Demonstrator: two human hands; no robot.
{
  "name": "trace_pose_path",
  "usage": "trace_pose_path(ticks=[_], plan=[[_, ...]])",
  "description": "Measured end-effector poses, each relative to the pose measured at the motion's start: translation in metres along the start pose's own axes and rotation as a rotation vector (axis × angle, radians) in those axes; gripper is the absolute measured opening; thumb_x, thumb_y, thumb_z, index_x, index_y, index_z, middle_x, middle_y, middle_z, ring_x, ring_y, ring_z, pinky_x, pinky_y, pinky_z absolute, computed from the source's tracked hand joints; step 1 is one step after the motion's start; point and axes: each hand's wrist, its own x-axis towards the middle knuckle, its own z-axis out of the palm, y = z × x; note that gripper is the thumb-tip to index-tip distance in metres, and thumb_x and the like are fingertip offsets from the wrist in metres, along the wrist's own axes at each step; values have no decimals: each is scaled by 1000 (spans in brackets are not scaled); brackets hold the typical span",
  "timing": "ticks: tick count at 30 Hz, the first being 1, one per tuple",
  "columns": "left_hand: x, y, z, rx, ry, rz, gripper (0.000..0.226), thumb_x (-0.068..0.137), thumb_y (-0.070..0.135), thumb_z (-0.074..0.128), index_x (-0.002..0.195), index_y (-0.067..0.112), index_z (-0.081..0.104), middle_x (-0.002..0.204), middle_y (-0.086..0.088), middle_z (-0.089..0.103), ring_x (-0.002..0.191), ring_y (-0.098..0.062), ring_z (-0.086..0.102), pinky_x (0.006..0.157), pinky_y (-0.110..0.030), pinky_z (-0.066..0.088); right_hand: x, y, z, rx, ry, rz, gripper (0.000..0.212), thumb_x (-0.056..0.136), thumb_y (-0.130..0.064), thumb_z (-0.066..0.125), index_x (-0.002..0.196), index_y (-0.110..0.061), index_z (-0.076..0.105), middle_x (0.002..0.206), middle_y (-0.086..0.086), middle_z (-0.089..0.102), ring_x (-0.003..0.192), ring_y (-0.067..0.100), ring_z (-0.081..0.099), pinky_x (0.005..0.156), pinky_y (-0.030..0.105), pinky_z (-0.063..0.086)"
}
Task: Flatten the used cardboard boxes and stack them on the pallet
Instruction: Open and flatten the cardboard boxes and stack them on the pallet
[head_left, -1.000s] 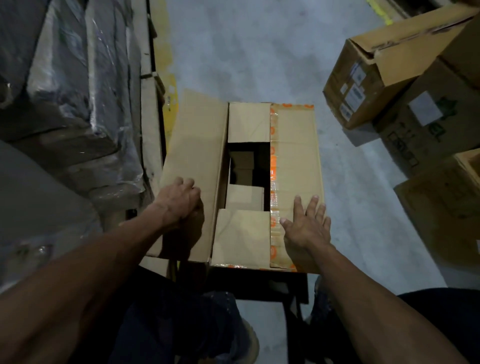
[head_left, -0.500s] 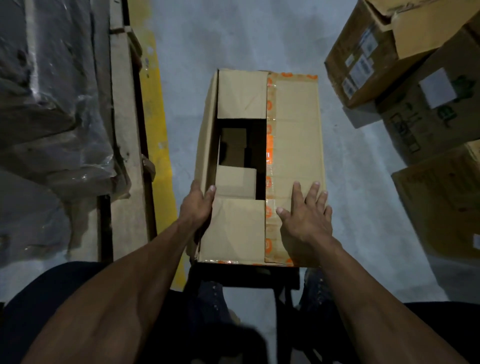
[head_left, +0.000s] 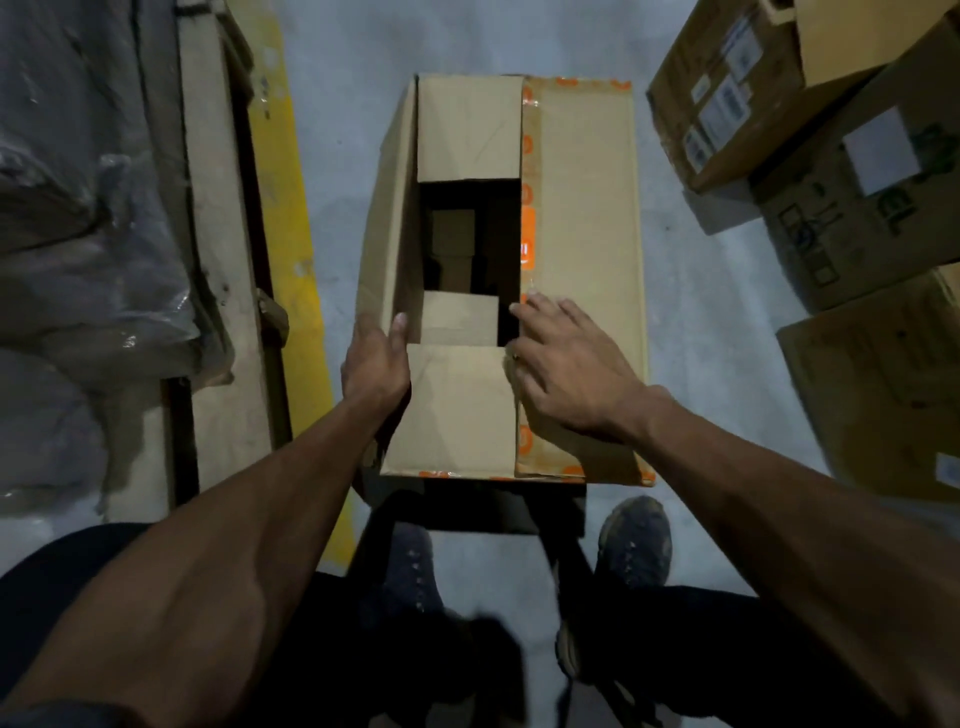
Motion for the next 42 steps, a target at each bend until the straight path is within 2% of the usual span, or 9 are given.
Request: trace_pose_path(ticks=[5, 9, 14, 20, 24, 27, 33, 38, 42], plan=[[3, -1, -1, -53, -88, -25, 67, 107, 45, 28, 155, 0, 16, 162, -23, 19, 149, -38, 19, 121, -49, 19, 4, 6, -16, -193, -35, -169, 52, 97, -49, 32, 100, -20, 74, 108, 5, 67, 119, 25, 54, 121, 46, 20], [0, 3, -7, -22, -142, -58, 69, 108, 42, 30, 158, 2, 6, 165, -21, 8, 152, -37, 9, 123, -47, 13, -2, 11, -56, -300, -88, -217, 58, 86, -47, 22, 76, -20, 73, 74, 0, 61, 82, 21, 52, 108, 46, 37], [-16, 5, -9, -10, -140, -48, 66, 108, 38, 32, 157, 0, 10, 162, -24, 14, 150, -40, 12, 122, -51, 16, -31, 20, -97, -459, -222, -155, 27, 91, -40, 50, 82, -19, 66, 83, -2, 60, 84, 17, 43, 102, 37, 37], [-18, 10, -10, 17, -136, -64, 65, 107, 37, 35, 155, -2, 15, 161, -25, 17, 147, -42, 20, 119, -53, 23, -66, 54, -91, -580, -241, 83, 30, 101, -41, 44, 96, -19, 64, 103, 6, 67, 100, 22, 56, 108, 41, 35], [-14, 6, -9, 18, -139, -52, 62, 107, 35, 35, 150, -6, 22, 155, -30, 25, 144, -46, 26, 117, -54, 26, -84, 85, -59, -397, -225, 297, 31, 99, -37, 38, 101, -19, 64, 107, 7, 65, 97, 23, 58, 97, 41, 44], [-14, 6, -6, 11, -126, -42, 59, 108, 33, 34, 150, -7, 23, 154, -30, 27, 144, -44, 26, 117, -51, 25, -86, 91, -32, -80, -220, 512, 37, 103, -39, 38, 115, -12, 61, 113, 9, 59, 91, 25, 57, 83, 38, 47], [-19, -2, -1, -42, -83, -22, 59, 108, 39, 29, 153, 2, 23, 157, -23, 30, 145, -40, 29, 117, -52, 27, -60, 64, 9, 407, -145, 856, 70, 103, -58, 32, 146, -3, 34, 150, 22, 37, 126, 38, 51, 99, 47, 45], [-29, 5, 0, -35, -49, -12, 50, 109, 38, 27, 148, 7, 35, 140, -23, 52, 126, -44, 49, 97, -44, 40, -34, 59, 28, 720, 22, 1110, 61, 106, -49, 37, 143, -1, 41, 143, 23, 50, 130, 41, 49, 101, 44, 43], [-28, 7, 3, -86, -38, -26, 44, 109, 34, 26, 138, 6, 45, 127, -22, 58, 116, -42, 54, 83, -36, 36, -22, 62, 41, 879, 109, 1216, 52, 108, -40, 36, 141, -1, 47, 138, 20, 55, 125, 39, 54, 98, 42, 45]])
